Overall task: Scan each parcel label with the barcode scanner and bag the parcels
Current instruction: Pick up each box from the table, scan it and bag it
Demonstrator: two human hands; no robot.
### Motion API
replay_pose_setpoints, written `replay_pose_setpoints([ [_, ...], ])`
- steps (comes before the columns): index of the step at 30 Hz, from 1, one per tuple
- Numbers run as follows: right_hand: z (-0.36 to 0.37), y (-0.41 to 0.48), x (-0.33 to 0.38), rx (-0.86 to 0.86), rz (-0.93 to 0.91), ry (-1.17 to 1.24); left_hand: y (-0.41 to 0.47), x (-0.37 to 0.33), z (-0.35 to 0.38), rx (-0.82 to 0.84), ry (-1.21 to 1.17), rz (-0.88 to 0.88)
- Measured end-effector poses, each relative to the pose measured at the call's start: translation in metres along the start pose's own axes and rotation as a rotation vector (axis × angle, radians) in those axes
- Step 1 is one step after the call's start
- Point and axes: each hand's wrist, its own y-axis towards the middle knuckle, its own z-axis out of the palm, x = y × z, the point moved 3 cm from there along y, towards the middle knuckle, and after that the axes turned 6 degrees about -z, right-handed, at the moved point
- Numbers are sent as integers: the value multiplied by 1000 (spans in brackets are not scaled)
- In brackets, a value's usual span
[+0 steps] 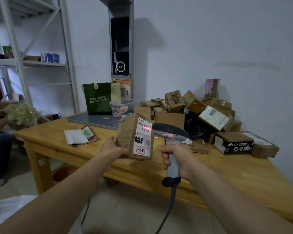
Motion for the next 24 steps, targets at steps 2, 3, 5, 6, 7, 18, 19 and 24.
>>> replay_pose_setpoints([
  [2,1,1,-1,2,5,10,1,1,-2,-3,-6,-11],
  [3,2,1,-1,4,6,13,1,2,-2,-3,-8,-15],
  [5,3,1,-2,5,8,15,1,2,-4,-6,-13,-23],
  [6,3,2,-2,4,7,17,2,2,-5,-6,-18,-26],
  [7,4,2,-3,3,6,21,3,3,-6,-8,-21,-29],
  [18,47,1,-26,137,104,43,-16,35,-68,-78,-296,-168],
  [19,58,-2,-34,161,125,29,-21,44,-82,-112,-326,-190],
  [24,119,-20,-74,311,270,-29,-43,97,-156,-286,-399,-266],
])
